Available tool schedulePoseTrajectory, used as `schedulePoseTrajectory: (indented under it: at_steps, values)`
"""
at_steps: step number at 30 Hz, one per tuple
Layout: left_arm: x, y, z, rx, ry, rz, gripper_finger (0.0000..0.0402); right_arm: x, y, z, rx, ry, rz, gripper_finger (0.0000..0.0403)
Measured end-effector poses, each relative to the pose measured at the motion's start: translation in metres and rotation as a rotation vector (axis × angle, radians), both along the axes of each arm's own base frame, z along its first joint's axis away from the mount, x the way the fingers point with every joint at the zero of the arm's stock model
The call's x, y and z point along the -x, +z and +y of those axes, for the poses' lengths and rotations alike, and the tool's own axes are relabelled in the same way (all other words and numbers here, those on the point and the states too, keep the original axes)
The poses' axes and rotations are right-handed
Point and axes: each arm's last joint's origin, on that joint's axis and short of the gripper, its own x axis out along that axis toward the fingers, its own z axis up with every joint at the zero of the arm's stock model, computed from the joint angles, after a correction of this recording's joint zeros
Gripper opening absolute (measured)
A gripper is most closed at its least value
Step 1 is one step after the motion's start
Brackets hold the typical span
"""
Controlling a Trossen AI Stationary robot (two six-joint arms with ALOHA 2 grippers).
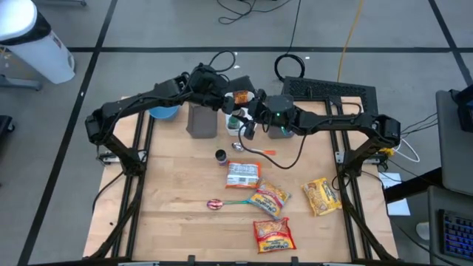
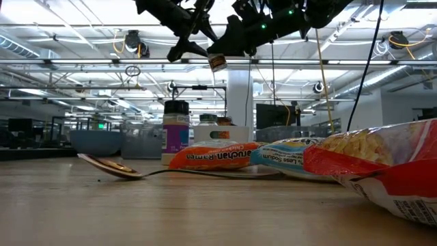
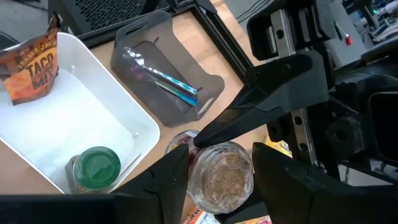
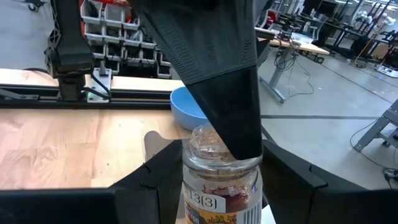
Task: Pick & Place Food Item
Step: Put the brown seasoning bottle into the white bin
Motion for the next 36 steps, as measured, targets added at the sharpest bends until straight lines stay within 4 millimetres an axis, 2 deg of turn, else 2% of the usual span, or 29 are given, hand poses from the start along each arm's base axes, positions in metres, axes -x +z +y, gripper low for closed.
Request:
schedulePoseTrajectory:
  at_steps: [5, 11, 15, 19, 23, 32, 36]
  values:
    - [0.000, 0.000, 0.000, -0.011, -0.009, -0.001, 0.0205, 0.000, 0.000, 0.000, 0.000, 0.000, -0.001, 0.0170]
    - [0.000, 0.000, 0.000, -0.009, -0.011, 0.000, 0.0254, 0.000, 0.000, 0.000, 0.029, 0.005, 0.009, 0.0170]
    - [-0.007, -0.011, 0.001, 0.029, -0.034, 0.030, 0.0289, 0.000, 0.000, 0.000, 0.041, 0.009, 0.016, 0.0170]
    - [-0.015, -0.022, 0.003, 0.090, -0.057, 0.042, 0.0306, 0.000, 0.003, -0.003, 0.033, 0.014, 0.059, 0.0170]
    - [-0.014, -0.022, 0.005, 0.084, -0.035, 0.043, 0.0297, 0.001, 0.002, -0.007, 0.021, 0.007, 0.083, 0.0170]
    - [-0.014, -0.022, 0.006, 0.061, -0.022, 0.046, 0.0240, 0.001, 0.002, -0.007, 0.019, 0.014, 0.088, 0.0170]
    - [-0.014, -0.021, 0.008, 0.047, -0.011, 0.032, 0.0227, 0.001, 0.002, -0.007, 0.022, 0.019, 0.093, 0.0170]
